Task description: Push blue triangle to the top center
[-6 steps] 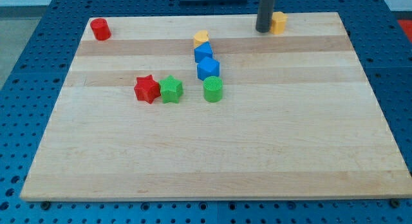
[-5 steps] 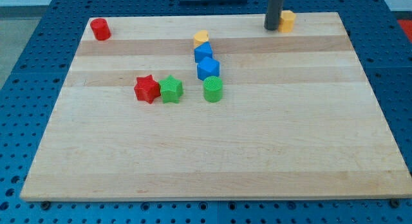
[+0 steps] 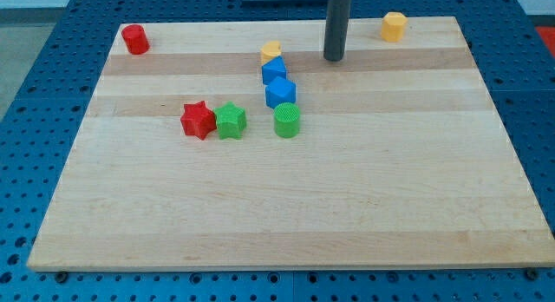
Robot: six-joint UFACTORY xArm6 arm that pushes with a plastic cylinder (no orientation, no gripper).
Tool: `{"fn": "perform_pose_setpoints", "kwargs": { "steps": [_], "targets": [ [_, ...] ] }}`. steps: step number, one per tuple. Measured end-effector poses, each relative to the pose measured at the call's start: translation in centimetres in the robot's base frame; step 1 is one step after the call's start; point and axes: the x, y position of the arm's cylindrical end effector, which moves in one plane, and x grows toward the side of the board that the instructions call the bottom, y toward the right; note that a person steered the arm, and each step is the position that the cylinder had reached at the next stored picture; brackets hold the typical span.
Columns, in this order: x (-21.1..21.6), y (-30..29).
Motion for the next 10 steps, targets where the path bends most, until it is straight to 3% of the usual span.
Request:
{"fn": "perform_pose_setpoints", "kwargs": {
  "steps": [2,4,10],
  "targets": [
    [0.0,-2.8],
    [0.0,-12.3],
    [6.5,-13.3]
  ]
}}
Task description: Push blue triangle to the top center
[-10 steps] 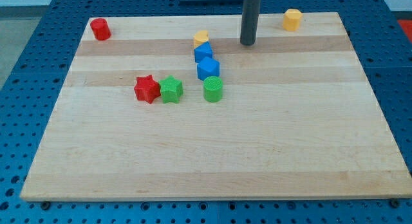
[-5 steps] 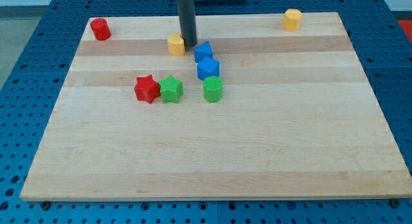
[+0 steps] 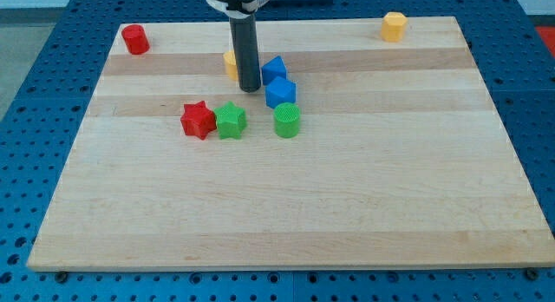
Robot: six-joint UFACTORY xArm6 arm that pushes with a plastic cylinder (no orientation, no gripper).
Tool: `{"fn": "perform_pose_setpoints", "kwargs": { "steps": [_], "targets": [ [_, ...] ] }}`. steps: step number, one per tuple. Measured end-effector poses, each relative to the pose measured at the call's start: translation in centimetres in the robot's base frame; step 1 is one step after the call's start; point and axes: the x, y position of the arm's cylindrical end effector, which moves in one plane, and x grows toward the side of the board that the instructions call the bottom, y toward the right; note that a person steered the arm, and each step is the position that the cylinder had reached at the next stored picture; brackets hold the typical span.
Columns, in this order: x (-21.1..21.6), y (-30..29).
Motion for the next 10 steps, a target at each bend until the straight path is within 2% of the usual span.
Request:
{"fn": "perform_pose_setpoints", "kwargs": {
  "steps": [2,4,10],
  "targets": [
    [2.3,4.0],
    [-3.1,3.4],
    [-10.3,3.4]
  ]
}}
